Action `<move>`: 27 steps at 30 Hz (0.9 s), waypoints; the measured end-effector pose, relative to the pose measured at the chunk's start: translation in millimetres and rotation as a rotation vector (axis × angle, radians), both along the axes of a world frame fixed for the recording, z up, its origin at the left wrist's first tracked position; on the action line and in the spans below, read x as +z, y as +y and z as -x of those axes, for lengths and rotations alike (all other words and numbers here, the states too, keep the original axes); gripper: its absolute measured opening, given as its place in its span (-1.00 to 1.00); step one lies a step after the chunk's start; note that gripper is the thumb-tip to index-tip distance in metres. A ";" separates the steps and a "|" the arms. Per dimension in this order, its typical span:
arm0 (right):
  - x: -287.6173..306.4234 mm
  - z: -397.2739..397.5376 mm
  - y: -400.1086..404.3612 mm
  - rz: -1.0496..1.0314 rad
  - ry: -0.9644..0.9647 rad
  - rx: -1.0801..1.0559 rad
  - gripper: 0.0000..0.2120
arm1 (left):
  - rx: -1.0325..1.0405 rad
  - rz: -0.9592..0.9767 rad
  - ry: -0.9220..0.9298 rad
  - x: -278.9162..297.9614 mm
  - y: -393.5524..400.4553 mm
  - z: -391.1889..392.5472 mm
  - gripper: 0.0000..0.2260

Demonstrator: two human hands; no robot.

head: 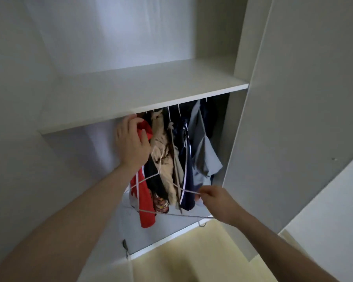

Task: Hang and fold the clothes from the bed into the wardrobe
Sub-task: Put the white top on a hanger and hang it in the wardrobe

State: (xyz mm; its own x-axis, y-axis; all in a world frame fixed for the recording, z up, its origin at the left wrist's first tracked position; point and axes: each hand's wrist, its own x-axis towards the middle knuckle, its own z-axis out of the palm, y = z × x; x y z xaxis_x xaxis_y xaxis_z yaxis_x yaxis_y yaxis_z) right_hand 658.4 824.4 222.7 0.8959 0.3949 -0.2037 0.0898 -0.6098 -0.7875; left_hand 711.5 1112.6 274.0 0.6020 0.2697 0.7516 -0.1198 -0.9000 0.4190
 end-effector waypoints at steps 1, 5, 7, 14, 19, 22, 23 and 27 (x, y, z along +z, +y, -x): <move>-1.2 14.5 -18.1 0.021 -0.033 -0.038 -0.67 | -0.070 0.044 -0.012 -9.1 -20.9 6.5 -0.75; -10.9 80.5 -89.0 0.049 -0.054 -0.216 -0.67 | -0.276 0.260 0.059 -53.0 -83.0 41.6 -0.84; -14.7 119.0 -123.4 0.076 -0.036 -0.323 -0.69 | -0.326 0.336 0.142 -75.3 -105.2 59.2 -0.88; -22.4 257.6 -241.8 0.061 -0.005 -0.776 -0.70 | -0.609 0.357 0.926 -149.3 -199.8 126.5 -0.76; -33.1 372.1 -310.9 -0.014 -0.026 -0.983 -0.76 | -0.850 0.077 1.052 -170.4 -271.7 187.7 -0.50; -42.5 446.2 -350.0 -0.039 -0.006 -1.085 -0.75 | -0.879 0.014 1.001 -168.3 -327.1 217.6 -0.44; -45.6 475.4 -367.0 -0.046 -0.003 -1.124 -0.75 | -0.901 -0.027 0.994 -167.9 -352.1 230.8 -0.45; -51.2 594.3 -429.8 -0.113 -0.008 -1.263 -0.67 | -1.017 -0.084 1.072 -170.8 -453.0 301.3 -0.88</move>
